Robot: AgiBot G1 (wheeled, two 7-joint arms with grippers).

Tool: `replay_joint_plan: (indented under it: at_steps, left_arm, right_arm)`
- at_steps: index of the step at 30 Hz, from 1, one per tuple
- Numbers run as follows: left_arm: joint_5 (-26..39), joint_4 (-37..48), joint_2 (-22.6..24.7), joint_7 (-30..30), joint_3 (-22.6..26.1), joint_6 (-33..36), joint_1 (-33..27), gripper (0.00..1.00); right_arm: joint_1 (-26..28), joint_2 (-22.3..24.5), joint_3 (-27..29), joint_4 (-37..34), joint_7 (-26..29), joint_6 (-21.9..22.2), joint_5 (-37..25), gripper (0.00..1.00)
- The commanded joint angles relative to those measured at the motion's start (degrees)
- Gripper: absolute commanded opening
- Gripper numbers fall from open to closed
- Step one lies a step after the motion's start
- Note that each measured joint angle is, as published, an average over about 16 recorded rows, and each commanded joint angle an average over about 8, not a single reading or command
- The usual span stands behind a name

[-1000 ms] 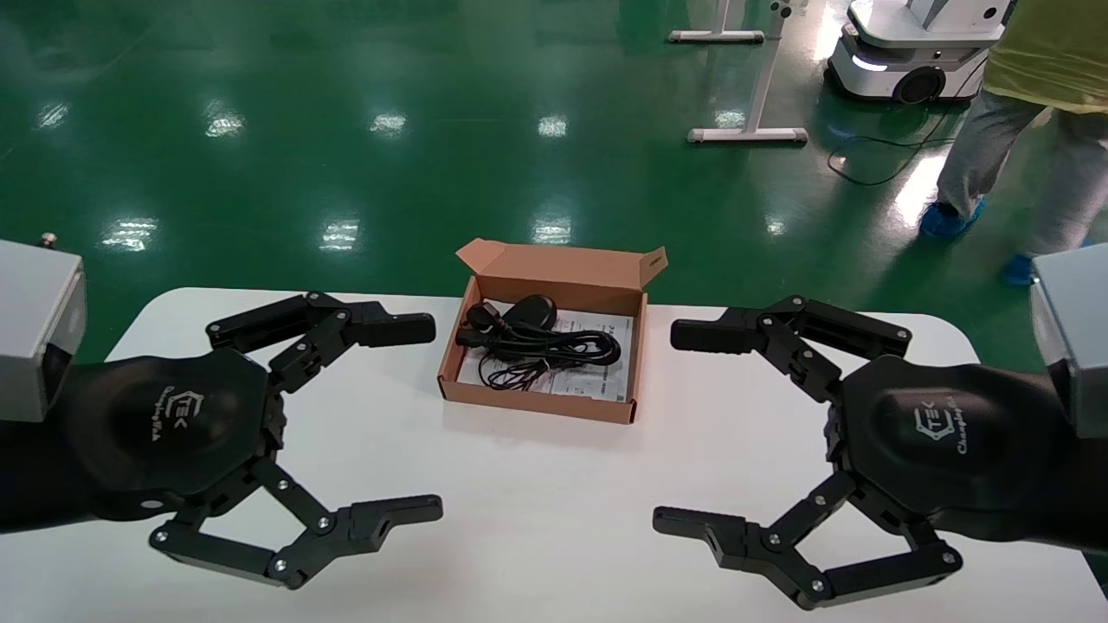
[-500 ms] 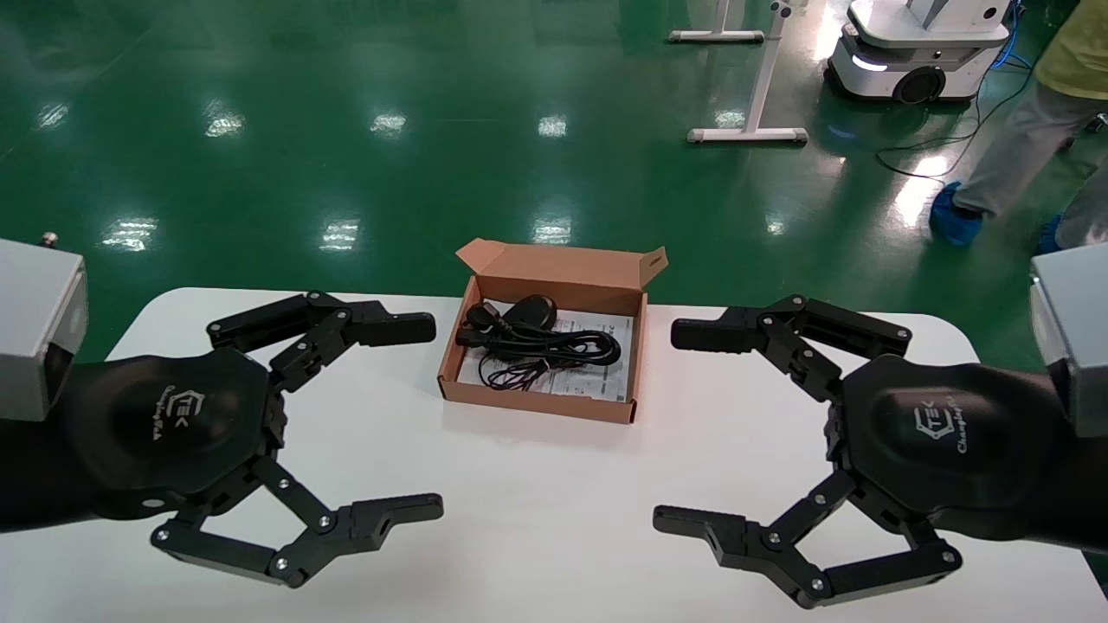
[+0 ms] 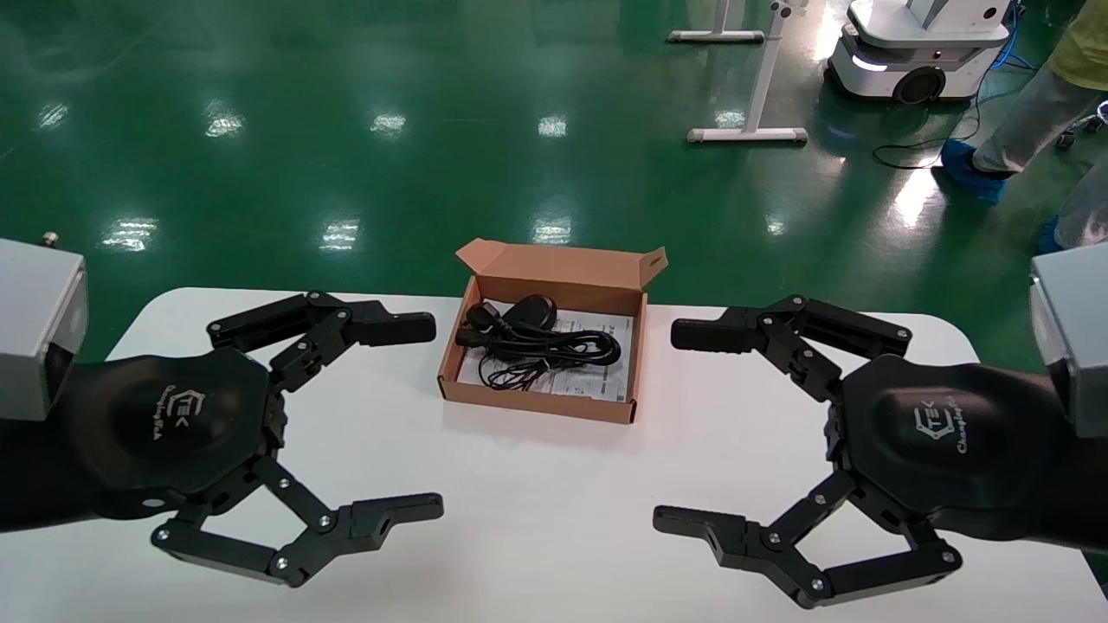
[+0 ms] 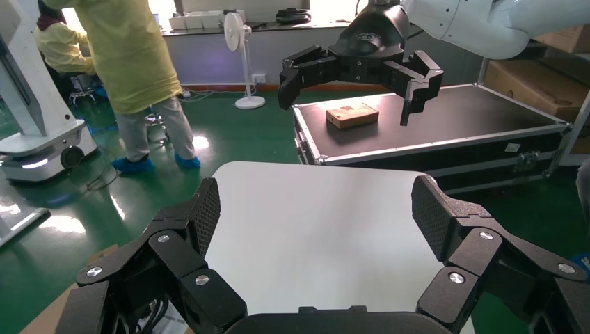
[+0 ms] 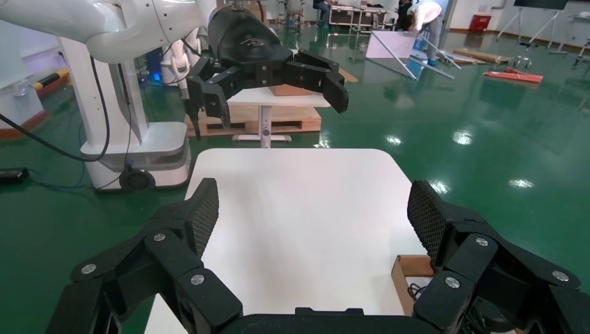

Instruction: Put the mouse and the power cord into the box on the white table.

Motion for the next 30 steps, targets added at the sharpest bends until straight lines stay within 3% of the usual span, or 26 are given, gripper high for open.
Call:
replay_joint_plan:
  at_steps: [1,30]
  left_arm:
    - [0.0,0.0,0.0,0.0,0.0,0.0,0.0,1.00]
    - [0.0,0.0,0.0,0.0,0.0,0.0,0.0,1.00]
  right_arm:
    - [0.0,0.0,0.0,0.0,0.0,0.0,0.0,1.00]
    - [0.0,0.0,0.0,0.0,0.0,0.0,0.0,1.00]
